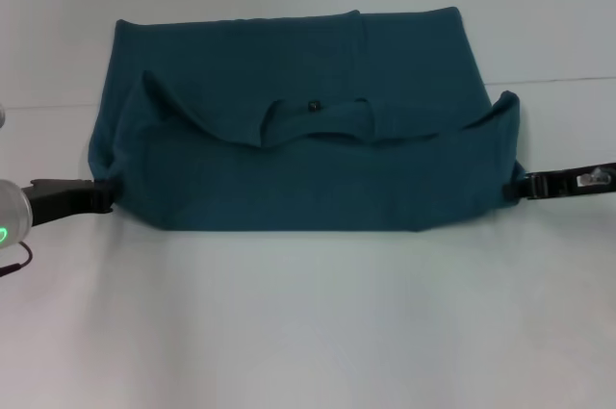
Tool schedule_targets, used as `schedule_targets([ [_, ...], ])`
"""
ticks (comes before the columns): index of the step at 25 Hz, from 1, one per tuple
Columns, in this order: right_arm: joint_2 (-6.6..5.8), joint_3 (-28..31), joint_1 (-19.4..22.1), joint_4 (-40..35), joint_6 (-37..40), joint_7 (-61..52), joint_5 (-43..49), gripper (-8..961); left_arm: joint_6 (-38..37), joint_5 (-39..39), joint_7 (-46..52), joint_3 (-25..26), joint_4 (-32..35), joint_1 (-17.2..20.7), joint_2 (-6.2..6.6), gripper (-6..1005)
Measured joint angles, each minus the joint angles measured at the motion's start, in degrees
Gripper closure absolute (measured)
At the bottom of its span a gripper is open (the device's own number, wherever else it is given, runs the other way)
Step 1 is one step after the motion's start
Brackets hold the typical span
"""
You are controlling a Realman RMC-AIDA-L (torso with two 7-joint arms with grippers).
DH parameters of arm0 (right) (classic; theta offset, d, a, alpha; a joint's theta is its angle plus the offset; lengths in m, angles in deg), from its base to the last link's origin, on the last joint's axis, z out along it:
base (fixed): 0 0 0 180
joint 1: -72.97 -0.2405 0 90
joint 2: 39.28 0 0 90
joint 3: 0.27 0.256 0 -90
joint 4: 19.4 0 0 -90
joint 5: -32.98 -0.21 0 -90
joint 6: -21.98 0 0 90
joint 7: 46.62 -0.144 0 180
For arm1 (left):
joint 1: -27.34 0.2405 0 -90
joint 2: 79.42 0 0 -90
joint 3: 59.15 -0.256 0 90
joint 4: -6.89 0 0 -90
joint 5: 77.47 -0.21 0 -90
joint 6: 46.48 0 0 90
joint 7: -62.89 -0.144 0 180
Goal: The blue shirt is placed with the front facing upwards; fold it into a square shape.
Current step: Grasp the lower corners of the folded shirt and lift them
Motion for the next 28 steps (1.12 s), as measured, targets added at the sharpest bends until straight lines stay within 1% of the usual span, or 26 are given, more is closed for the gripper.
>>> schedule_targets([
  [3,0.6,-0.1,1.4,-2.1,0.7,0.4,0.0,927,-0.8,2.4,-3.0,-0.1,0.1,0.7,0.0,945],
  [7,1.03,0.2,3.2,-2.9,0.8,2.7,-0.5,926,-1.6,5.8,-8.0,-0.1,0.0,2.4,0.0,945],
  [13,1.68,0.3,5.9,-4.0,0.8,8.0,-4.5,926,-4.9,10.7,-14.0,0.8,0.9,5.7,0.03,945],
  [14,1.86,0.3,6.3,-4.2,0.8,9.1,-5.1,926,-4.9,10.7,-14.0,0.8,0.9,5.7,0.03,945],
  [15,2.03,0.3,6.7,-4.3,0.8,10.0,-5.6,926,-5.6,11.8,-15.4,0.8,1.4,6.8,-0.05,945],
  [17,2.3,0.3,7.4,-4.3,0.8,11.9,-6.6,926,-6.6,13.3,-17.3,1.2,1.5,7.7,-0.07,945],
  [19,2.58,0.3,8.1,-4.3,0.8,14.0,-8.0,926,-8.5,14.7,-19.7,2.5,1.6,8.7,-0.08,945],
  [23,3.06,0.3,10.2,-5.0,1.5,18.1,-11.9,926,-14.9,16.8,-26.4,8.2,1.0,10.4,-0.09,945],
  [27,3.18,0.3,12.9,-5.3,3.1,22.4,-16.1,927,-19.5,17.0,-31.2,12.7,0.4,12.1,-0.09,945],
  [28,3.2,0.3,13.7,-5.3,3.6,23.6,-17.6,927,-20.1,17.0,-31.9,13.2,0.3,12.3,-0.1,944],
])
